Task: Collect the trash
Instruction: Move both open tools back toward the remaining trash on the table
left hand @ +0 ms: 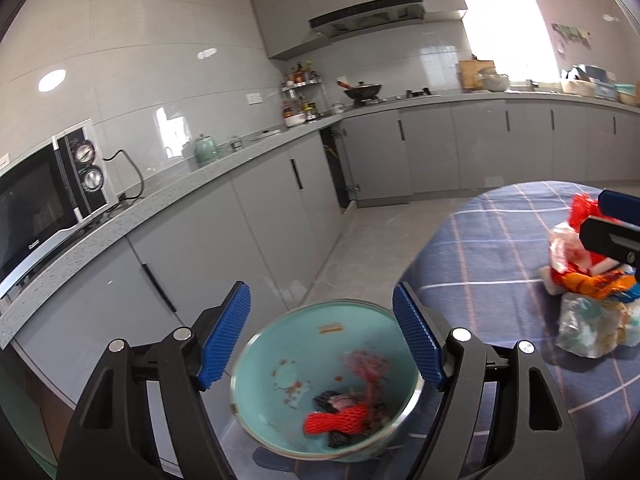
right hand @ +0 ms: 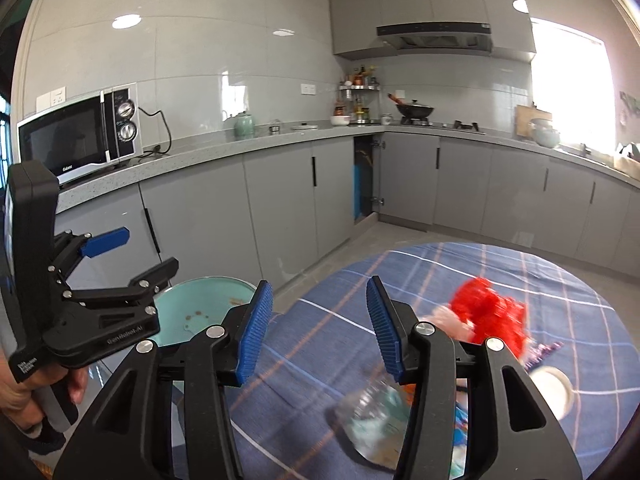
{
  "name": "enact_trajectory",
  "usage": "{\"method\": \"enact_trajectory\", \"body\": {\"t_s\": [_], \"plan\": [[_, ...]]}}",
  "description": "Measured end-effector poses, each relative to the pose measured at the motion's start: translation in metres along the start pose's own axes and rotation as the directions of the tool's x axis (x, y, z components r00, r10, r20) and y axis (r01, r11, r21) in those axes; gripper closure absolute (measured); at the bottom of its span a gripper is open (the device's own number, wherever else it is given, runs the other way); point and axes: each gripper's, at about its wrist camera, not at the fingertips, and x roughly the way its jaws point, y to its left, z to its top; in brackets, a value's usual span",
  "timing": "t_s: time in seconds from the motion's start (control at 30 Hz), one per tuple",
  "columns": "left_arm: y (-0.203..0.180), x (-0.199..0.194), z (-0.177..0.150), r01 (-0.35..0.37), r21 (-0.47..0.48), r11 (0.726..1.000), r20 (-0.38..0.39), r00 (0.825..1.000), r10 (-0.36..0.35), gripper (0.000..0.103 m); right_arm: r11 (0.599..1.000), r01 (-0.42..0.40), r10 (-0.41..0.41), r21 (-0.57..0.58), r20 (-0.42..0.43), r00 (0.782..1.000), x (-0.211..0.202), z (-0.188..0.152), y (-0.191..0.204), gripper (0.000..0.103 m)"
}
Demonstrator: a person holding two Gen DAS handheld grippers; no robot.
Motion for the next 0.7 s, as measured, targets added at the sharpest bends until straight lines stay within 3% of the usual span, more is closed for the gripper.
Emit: {"method": "enact_trajectory", "body": {"t_s": [0.33,0.7], "plan": [[-0.059,-0.005,-0.006,0.094,0.063,0.994,-0.014,0.996,-0.093,0.03,0.994,0.107,-0.107,0.039,-0.002,0.994,-0.046,-0.023,-0.046,0.05],[-0.104,-0.02,-0.006,0.163,0.097,0.982,-0.01,0.987,-0.163,0.029,0.97,0.228,-0.224,0.079,-0.052,0.973,-0.071,-0.059,-0.095,0.048]]}}
